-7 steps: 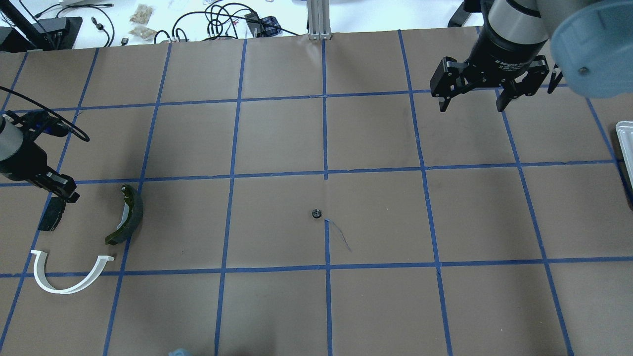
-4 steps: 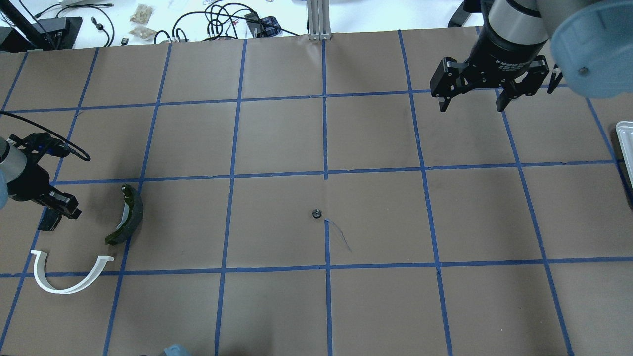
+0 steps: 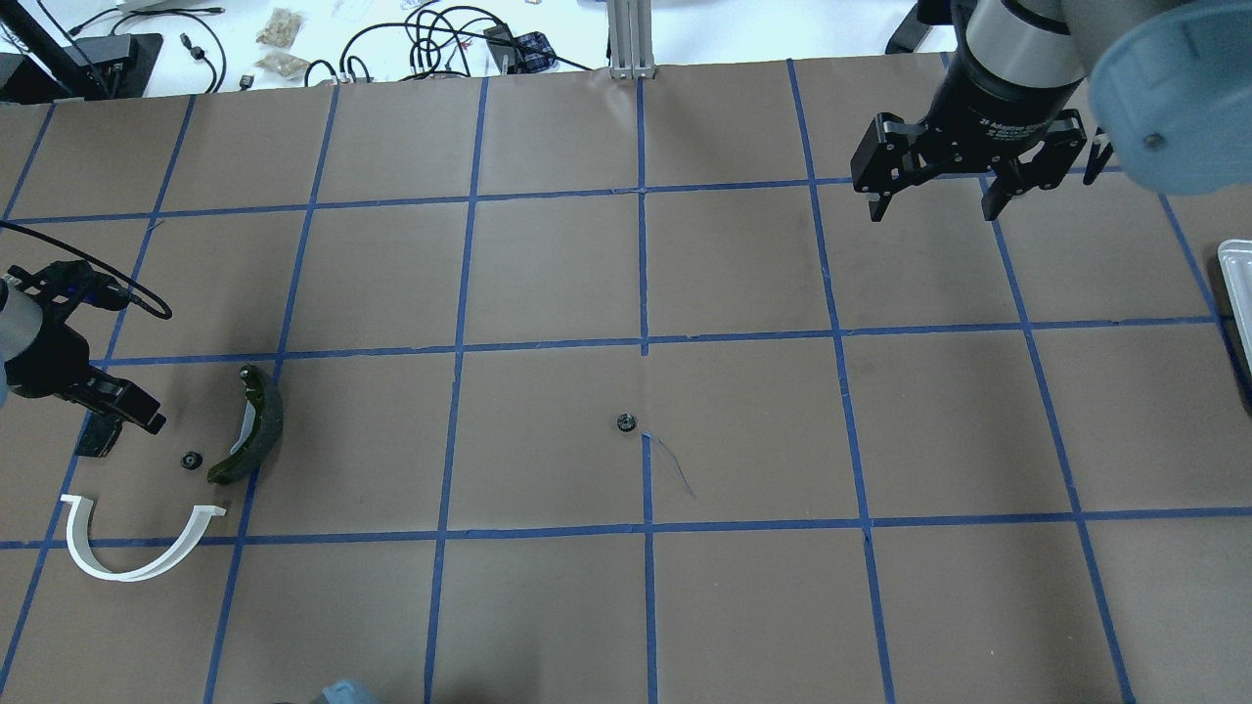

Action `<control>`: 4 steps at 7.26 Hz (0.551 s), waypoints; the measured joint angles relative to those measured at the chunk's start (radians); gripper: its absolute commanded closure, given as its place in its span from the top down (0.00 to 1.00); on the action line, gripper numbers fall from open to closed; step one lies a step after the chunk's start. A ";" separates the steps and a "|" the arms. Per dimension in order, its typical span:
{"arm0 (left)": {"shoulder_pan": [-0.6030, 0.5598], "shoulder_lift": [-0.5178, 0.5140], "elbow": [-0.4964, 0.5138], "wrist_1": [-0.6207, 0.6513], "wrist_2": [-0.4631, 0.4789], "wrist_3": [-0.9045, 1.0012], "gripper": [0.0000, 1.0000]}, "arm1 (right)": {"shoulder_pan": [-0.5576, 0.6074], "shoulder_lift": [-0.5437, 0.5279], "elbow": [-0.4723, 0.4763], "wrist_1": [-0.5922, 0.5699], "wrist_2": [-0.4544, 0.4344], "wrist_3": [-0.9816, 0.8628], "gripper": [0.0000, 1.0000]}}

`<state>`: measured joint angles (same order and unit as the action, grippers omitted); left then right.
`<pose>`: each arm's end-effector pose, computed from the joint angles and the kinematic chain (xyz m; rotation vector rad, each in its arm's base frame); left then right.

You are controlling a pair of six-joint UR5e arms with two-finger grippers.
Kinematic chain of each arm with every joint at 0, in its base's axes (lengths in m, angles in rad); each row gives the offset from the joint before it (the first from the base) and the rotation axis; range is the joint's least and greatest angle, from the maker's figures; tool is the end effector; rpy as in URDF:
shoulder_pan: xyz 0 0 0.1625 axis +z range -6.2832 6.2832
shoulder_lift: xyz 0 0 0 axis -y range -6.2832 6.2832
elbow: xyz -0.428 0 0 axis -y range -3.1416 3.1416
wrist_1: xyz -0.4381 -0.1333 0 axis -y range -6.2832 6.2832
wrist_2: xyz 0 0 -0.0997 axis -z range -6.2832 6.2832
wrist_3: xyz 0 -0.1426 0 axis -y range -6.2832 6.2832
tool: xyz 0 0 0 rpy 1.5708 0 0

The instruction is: Place bearing gear from tray to pile

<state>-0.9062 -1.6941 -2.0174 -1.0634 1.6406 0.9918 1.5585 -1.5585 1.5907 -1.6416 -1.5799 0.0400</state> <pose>0.2187 -0.4792 0.2027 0.5143 3.0946 0.1470 0.1253 -0.5498 0.4377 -0.0822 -3.1314 0.0607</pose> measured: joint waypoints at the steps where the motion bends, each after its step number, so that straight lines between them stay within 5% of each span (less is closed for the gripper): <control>1: -0.006 0.010 0.000 -0.007 0.000 -0.010 1.00 | 0.000 0.000 0.000 -0.001 0.000 0.000 1.00; 4: -0.101 0.096 -0.001 -0.163 -0.053 -0.236 1.00 | 0.000 0.000 0.000 -0.004 0.000 -0.001 1.00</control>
<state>-1.0071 -1.5986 -2.0183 -1.2262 1.5879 0.7553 1.5586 -1.5586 1.5907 -1.6458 -1.5797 0.0389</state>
